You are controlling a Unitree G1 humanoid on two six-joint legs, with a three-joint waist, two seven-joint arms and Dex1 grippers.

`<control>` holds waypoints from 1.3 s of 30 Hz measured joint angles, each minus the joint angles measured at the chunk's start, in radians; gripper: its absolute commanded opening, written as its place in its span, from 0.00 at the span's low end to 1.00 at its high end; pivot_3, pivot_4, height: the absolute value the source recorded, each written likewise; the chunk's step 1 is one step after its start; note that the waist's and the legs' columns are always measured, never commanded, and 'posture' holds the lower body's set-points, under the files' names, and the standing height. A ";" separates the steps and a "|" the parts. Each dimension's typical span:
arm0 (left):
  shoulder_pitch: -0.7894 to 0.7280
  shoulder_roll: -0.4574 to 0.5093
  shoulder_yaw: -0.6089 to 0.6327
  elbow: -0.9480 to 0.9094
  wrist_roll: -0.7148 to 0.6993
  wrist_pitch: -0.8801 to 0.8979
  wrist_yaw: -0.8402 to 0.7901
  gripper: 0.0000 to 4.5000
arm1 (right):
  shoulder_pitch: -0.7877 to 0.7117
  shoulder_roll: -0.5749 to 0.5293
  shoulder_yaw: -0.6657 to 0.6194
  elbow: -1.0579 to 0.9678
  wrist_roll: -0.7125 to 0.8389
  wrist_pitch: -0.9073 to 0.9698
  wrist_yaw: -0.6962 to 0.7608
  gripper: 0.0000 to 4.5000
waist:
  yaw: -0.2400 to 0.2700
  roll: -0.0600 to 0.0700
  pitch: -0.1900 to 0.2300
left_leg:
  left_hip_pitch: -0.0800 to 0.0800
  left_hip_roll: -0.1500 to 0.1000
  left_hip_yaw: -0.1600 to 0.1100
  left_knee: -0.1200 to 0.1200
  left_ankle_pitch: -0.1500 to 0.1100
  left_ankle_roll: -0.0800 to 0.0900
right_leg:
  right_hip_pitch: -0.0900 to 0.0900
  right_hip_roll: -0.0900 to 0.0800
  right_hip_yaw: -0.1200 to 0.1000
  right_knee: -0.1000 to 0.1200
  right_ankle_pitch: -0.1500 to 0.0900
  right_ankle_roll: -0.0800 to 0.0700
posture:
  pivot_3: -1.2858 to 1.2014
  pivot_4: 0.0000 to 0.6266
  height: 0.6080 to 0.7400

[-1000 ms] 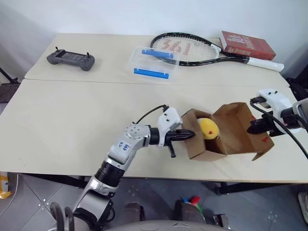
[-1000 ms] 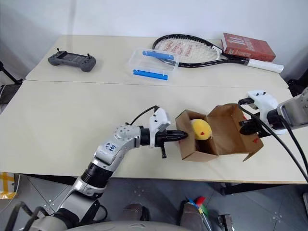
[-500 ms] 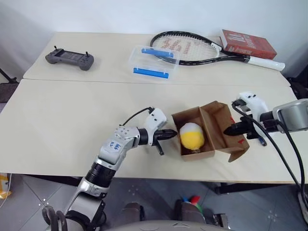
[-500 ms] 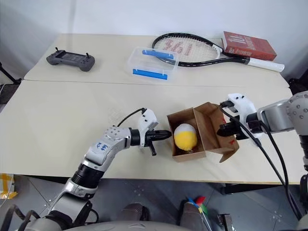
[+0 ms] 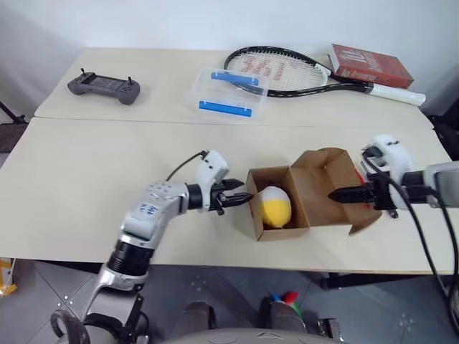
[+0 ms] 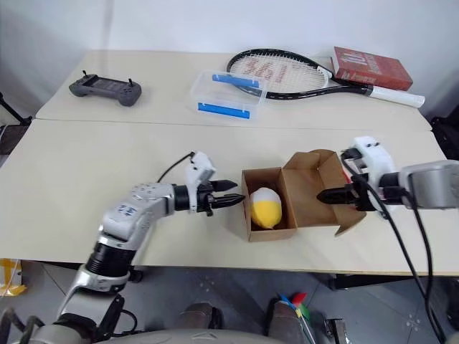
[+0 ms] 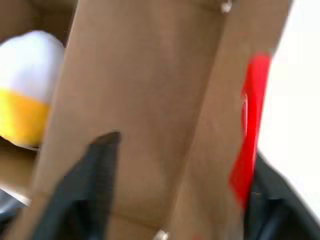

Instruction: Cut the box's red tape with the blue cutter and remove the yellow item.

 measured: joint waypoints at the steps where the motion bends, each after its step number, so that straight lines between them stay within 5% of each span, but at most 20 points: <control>1: 0.024 0.063 0.044 -0.016 -0.043 0.005 -0.055 0.86 | 0.060 -0.002 -0.065 -0.015 -0.033 -0.089 0.084 0.99 | -0.002 0.000 0.000 | 0.000 0.000 0.001 -0.001 0.000 0.000 | 0.000 0.000 0.000 0.000 0.000 0.000 | 0.52 0.24 1.00; 3: 0.078 0.190 0.107 -0.039 -0.104 0.000 -0.171 0.99 | 0.148 -0.001 -0.168 -0.024 -0.094 -0.252 0.231 1.00 | -0.015 0.000 0.000 | 0.002 0.000 0.003 -0.002 0.000 0.000 | 0.000 0.000 0.001 0.000 0.000 0.000 | 0.52 0.24 1.00; 7: 0.168 0.368 0.236 0.030 -0.145 -0.084 -0.330 0.99 | 0.284 0.086 -0.309 -0.008 -0.242 -0.676 0.540 1.00 | -0.024 0.000 0.000 | 0.009 0.001 0.006 -0.005 0.001 -0.001 | 0.005 0.001 0.003 -0.001 0.000 0.000 | 0.52 0.24 1.00; 12: 0.353 0.499 0.393 0.222 -0.116 -0.300 -0.451 0.99 | 0.390 0.089 -0.272 -0.010 -0.284 -0.884 0.902 1.00 | -0.030 0.000 0.001 | 0.018 0.002 0.012 -0.012 0.001 -0.001 | 0.007 0.001 0.007 -0.001 0.000 0.000 | 0.52 0.24 1.00; 15: 0.539 0.551 0.537 0.423 -0.078 -0.413 -0.486 0.99 | 0.423 0.135 -0.290 -0.006 -0.310 -0.994 0.962 1.00 | -0.050 -0.001 0.002 | 0.018 0.004 0.015 -0.013 -0.001 -0.003 | 0.004 0.002 0.005 0.000 -0.001 -0.001 | 0.52 0.24 1.00; 22: 0.614 0.594 0.663 0.498 -0.077 -0.482 -0.507 0.99 | 0.461 0.160 -0.354 0.029 -0.369 -1.145 0.988 1.00 | -0.031 -0.002 0.003 | 0.019 0.004 0.015 -0.012 -0.002 -0.003 | 0.004 0.000 0.006 0.001 -0.001 -0.002 | 0.52 0.24 1.00; 27: 0.310 0.596 0.446 0.259 -0.148 -0.303 -0.487 0.99 | 0.568 0.218 -0.438 0.013 -0.320 -1.130 0.987 1.00 | 0.007 -0.002 0.003 | 0.018 0.003 0.013 -0.009 -0.001 -0.002 | 0.005 0.000 0.007 0.004 -0.001 -0.002 | 0.52 0.24 1.00; 30: 0.012 0.580 0.212 0.141 -0.170 -0.153 -0.510 0.99 | 0.616 0.185 -0.502 0.016 -0.300 -1.091 1.001 1.00 | 0.002 -0.002 0.003 | 0.018 0.002 0.016 -0.008 -0.001 -0.001 | 0.005 0.000 0.008 0.003 0.000 -0.002 | 0.52 0.24 1.00; 34: -0.419 0.338 -0.137 0.173 -0.052 -0.079 -0.507 0.99 | 0.663 0.188 -0.570 0.021 -0.309 -1.102 1.000 1.00 | 0.006 -0.003 0.002 | 0.019 0.000 0.018 -0.008 0.000 0.000 | 0.006 0.001 0.008 0.002 0.000 0.000 | 0.52 0.24 1.00; 39: -0.636 0.065 -0.347 0.285 0.018 0.006 -0.477 0.99 | 0.735 0.208 -0.618 -0.038 -0.294 -1.085 0.986 1.00 | -0.024 -0.004 0.002 | 0.019 0.001 0.021 -0.013 -0.001 0.000 | 0.003 0.001 0.010 0.000 0.000 0.000 | 0.52 0.24 1.00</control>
